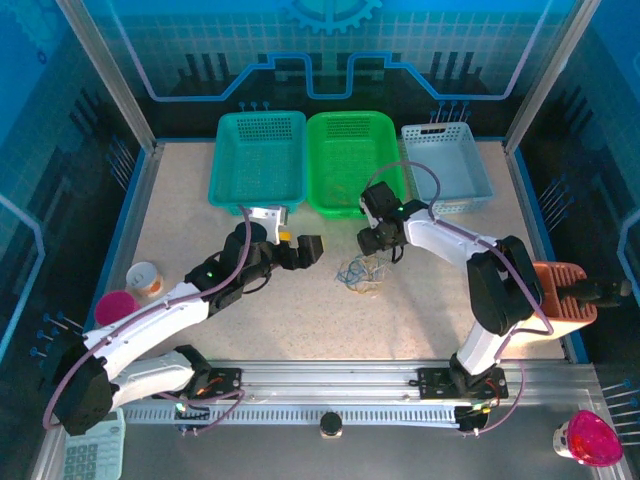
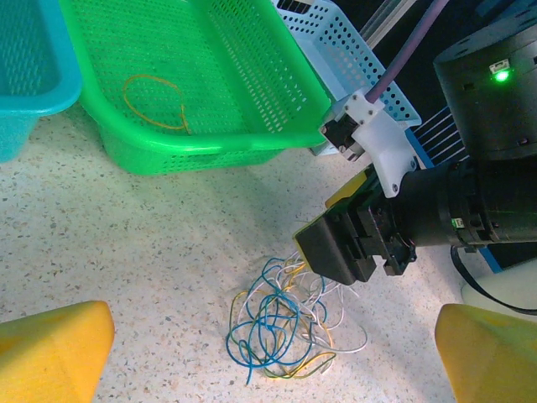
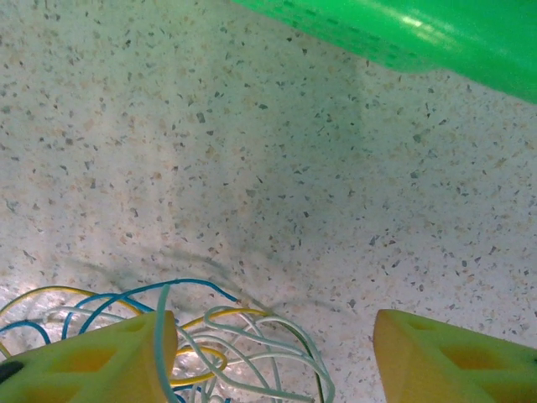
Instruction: Untangle the cables
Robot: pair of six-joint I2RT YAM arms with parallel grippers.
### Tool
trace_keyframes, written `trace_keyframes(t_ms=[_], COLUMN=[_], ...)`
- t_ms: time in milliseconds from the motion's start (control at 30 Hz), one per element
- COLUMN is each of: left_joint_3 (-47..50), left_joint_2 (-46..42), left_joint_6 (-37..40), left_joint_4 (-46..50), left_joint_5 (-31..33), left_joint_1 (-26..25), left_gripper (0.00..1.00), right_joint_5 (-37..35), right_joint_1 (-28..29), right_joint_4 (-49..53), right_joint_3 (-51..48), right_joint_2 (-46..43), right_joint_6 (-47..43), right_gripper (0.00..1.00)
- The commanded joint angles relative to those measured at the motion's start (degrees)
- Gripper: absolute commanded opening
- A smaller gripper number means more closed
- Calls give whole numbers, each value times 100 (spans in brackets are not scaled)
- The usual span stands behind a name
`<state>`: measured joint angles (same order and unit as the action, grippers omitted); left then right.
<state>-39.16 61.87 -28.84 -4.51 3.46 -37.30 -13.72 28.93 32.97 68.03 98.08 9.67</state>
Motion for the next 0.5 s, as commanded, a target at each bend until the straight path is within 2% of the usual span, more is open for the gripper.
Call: trace_keyframes(t_ms=[0,133,267,333,467], left_joint_3=[31,40,74,93,131], left_joint_2=[-87,-72,-78,-78,-105], left_joint_6=[-126,-137,-164,-173,-157], left_joint_4=[-3,-11,-41,-45,-49], left_joint_5=[110,94,90,82,71], left_joint_1=[-15,-16,-19,-22,-15], left_gripper=[99,99,99,99,99], right_joint_5=[-18,31,32,67,173], right_joint_1=[82,111,139,159,256], right_joint_4=[79,81,104,143,312], right_joint_3=[187,184,167,167,249], right_joint_2=[-35,-127,-239,-364,-726], right_joint_6=[-82,-123,-140,-129,-97], right_gripper=[58,38,11,0,0])
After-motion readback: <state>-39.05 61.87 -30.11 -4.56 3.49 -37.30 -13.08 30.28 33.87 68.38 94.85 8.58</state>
